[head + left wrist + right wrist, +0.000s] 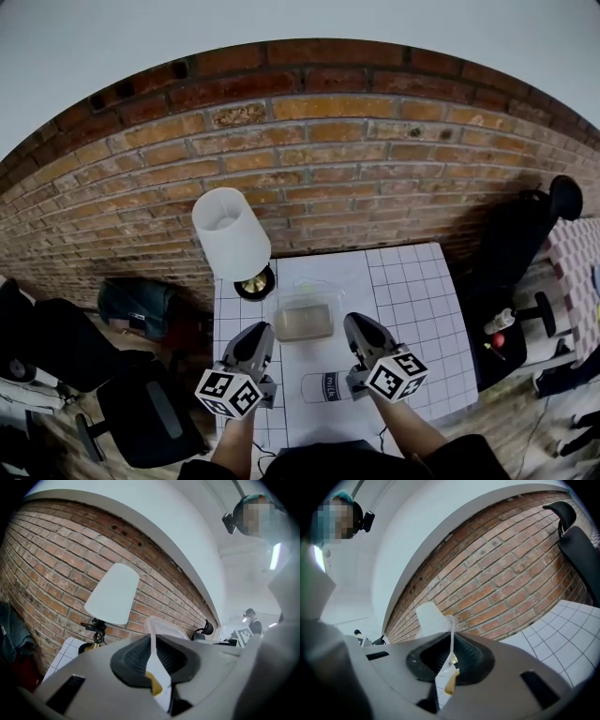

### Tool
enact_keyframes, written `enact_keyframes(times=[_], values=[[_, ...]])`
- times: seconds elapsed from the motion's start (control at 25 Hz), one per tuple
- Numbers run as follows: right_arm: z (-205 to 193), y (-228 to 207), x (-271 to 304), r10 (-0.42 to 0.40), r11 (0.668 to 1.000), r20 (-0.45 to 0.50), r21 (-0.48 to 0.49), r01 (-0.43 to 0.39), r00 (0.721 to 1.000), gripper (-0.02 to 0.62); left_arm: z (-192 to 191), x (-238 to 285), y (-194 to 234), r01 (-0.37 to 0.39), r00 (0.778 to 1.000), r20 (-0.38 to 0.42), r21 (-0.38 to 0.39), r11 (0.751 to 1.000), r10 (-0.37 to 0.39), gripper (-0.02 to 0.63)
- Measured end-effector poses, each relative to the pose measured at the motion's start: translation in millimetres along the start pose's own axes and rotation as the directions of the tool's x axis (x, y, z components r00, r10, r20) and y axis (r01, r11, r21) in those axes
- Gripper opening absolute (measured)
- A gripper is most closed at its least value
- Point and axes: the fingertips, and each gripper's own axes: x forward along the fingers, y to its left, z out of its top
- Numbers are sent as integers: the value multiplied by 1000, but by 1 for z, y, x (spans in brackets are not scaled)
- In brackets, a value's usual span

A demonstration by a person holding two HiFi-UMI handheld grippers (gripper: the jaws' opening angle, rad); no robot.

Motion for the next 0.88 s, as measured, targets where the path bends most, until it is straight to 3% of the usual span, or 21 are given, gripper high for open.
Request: enact_keyframes(times=[0.44, 0.88], values=[[39, 26, -23, 62, 998, 77, -23, -60, 995, 20, 36, -17, -36, 20, 996, 90, 42, 999, -24, 38], [58, 37, -58, 87, 996, 106, -29, -85, 991, 18, 40, -34, -72, 28, 992, 118, 52, 998, -34, 38]])
